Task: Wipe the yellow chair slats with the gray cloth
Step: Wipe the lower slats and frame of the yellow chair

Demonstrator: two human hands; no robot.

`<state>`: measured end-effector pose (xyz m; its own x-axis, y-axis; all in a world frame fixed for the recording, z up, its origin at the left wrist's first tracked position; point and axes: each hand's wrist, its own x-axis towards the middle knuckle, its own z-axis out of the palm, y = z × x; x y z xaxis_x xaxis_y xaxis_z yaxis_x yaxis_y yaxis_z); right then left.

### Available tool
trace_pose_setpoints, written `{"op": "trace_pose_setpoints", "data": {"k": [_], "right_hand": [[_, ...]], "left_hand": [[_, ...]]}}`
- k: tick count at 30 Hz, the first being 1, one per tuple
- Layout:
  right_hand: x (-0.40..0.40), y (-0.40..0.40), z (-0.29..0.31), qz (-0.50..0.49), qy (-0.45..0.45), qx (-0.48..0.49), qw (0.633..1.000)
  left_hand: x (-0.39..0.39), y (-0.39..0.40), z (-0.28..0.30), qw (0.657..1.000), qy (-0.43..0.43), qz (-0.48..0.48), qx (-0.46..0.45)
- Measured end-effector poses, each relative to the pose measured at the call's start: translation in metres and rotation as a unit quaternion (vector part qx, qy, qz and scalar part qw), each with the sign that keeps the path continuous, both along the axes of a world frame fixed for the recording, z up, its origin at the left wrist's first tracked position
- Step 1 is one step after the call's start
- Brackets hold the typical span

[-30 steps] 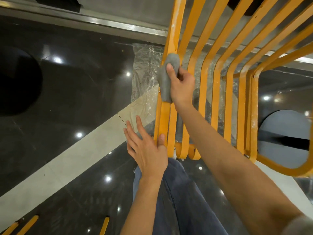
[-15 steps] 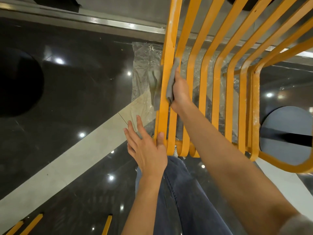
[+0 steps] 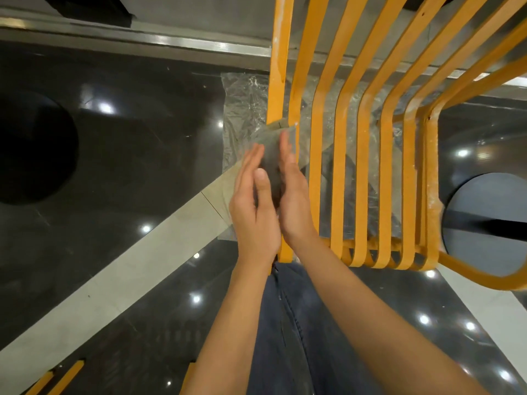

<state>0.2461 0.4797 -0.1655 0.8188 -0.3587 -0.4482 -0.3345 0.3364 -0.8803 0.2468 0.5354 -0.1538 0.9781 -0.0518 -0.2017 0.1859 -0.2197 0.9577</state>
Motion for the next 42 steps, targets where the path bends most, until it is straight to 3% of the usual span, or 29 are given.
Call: {"op": "trace_pose_setpoints", "data": {"k": [3, 5, 9, 13, 16, 19, 21, 23, 25, 27, 33, 36, 39, 42], "right_hand": [[-0.013, -0.013, 0.011, -0.127, -0.037, 0.223, 0.966], [-0.023, -0.021, 0.013, -0.177, 0.005, 0.275, 0.945], [-0.033, -0.019, 0.005, -0.146, 0.085, 0.111, 0.979], [-0.027, -0.015, 0.004, -0.234, 0.120, 0.022, 0.965], [-0.026, -0.016, -0.002, -0.260, 0.113, -0.041, 0.958], [-0.029, -0.017, -0.009, -0.261, 0.107, -0.043, 0.958], [-0.030, -0.017, -0.011, -0.270, 0.105, -0.044, 0.956], [-0.032, -0.015, -0.011, -0.268, 0.100, -0.058, 0.956], [-0.031, -0.011, -0.009, -0.263, 0.094, -0.086, 0.956], [-0.028, -0.006, -0.005, -0.254, 0.086, -0.124, 0.955], [-0.018, 0.009, -0.006, -0.149, 0.056, -0.275, 0.948], [-0.019, 0.015, -0.013, -0.127, 0.097, -0.268, 0.950], [-0.015, 0.015, -0.013, -0.164, 0.141, -0.213, 0.953], [-0.012, 0.014, -0.013, -0.181, 0.166, -0.192, 0.950]], "left_hand": [[-0.005, -0.021, -0.010, 0.996, 0.091, -0.010, -0.001], [-0.001, -0.029, -0.017, 0.994, 0.075, -0.036, 0.072], [0.025, -0.046, -0.021, 0.959, 0.060, -0.076, 0.268], [0.069, -0.052, -0.026, 0.944, 0.122, -0.097, 0.292], [0.087, -0.047, -0.031, 0.966, 0.116, -0.110, 0.202], [0.097, -0.034, -0.044, 0.973, 0.217, -0.075, 0.033], [0.091, -0.021, -0.046, 0.932, 0.343, -0.049, -0.107], [0.076, -0.007, -0.045, 0.881, 0.436, -0.076, -0.168], [0.073, -0.001, -0.045, 0.845, 0.487, -0.094, -0.202], [0.093, -0.007, -0.050, 0.831, 0.503, -0.093, -0.219], [0.149, -0.044, -0.053, 0.859, 0.439, -0.056, -0.259], [0.127, -0.028, -0.060, 0.831, 0.474, -0.064, -0.284], [0.121, -0.019, -0.065, 0.799, 0.511, -0.117, -0.294], [0.156, -0.037, -0.064, 0.819, 0.484, -0.110, -0.287]]}}
